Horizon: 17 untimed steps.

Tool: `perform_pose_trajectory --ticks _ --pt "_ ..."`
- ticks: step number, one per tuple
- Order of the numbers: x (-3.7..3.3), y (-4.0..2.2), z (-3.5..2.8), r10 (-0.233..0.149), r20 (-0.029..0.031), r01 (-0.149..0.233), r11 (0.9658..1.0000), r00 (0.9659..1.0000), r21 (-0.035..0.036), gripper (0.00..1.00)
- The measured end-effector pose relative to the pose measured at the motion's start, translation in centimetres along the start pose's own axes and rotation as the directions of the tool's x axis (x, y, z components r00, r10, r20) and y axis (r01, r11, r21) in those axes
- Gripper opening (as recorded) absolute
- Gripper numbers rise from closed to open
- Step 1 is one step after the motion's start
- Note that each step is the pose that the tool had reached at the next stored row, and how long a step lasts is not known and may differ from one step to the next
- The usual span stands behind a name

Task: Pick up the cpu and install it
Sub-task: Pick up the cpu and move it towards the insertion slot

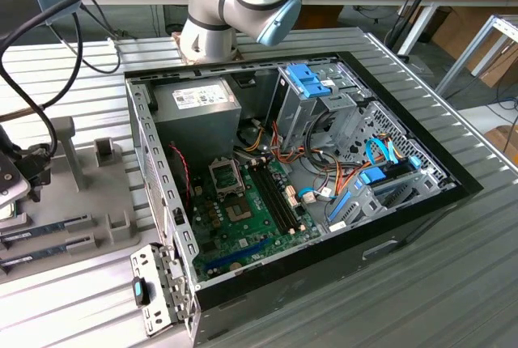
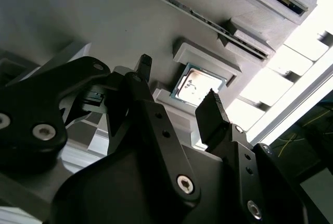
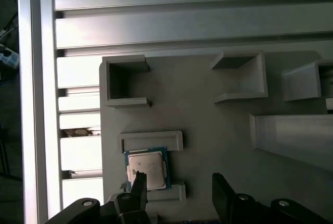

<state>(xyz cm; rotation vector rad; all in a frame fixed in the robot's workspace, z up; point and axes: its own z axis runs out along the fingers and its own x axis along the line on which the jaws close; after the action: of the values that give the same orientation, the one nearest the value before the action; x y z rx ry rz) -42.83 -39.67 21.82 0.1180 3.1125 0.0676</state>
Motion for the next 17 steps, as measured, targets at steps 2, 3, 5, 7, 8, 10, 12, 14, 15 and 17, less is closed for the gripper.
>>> perform_pose_trajectory --ticks 2,3,5,7,8,10,12,14,15,17 --pt "0.00 0.00 0.07 0.000 0.0000 0.000 1.0000 1.0000 0.0000 0.62" --pt "0.00 0.00 0.09 0.000 0.0000 0.000 1.0000 1.0000 0.0000 0.62" --pt "0.00 -0.01 0.15 0.000 0.0000 0.000 1.0000 1.0000 0.0000 0.62" --pt "0.01 -0.01 0.19 0.000 0.0000 0.000 1.0000 1.0000 0.0000 0.62" --pt "0.01 -0.01 0.24 0.000 0.0000 0.000 1.0000 1.0000 -0.0001 0.62" --pt "0.01 -0.01 0.30 0.000 0.0000 0.000 1.0000 1.0000 0.0000 0.62" --pt "0.03 -0.02 0.38 0.000 -0.0001 0.000 1.0000 1.0000 0.0000 0.62" --pt "0.09 -0.02 0.45 0.000 0.0002 0.000 1.0000 1.0000 -0.0002 0.62" --pt "0.20 -0.02 0.47 0.000 0.0001 0.000 1.0000 1.0000 0.0000 0.62" --pt "0.46 -0.05 0.50 0.000 0.0001 0.000 1.0000 1.0000 0.0000 0.62"
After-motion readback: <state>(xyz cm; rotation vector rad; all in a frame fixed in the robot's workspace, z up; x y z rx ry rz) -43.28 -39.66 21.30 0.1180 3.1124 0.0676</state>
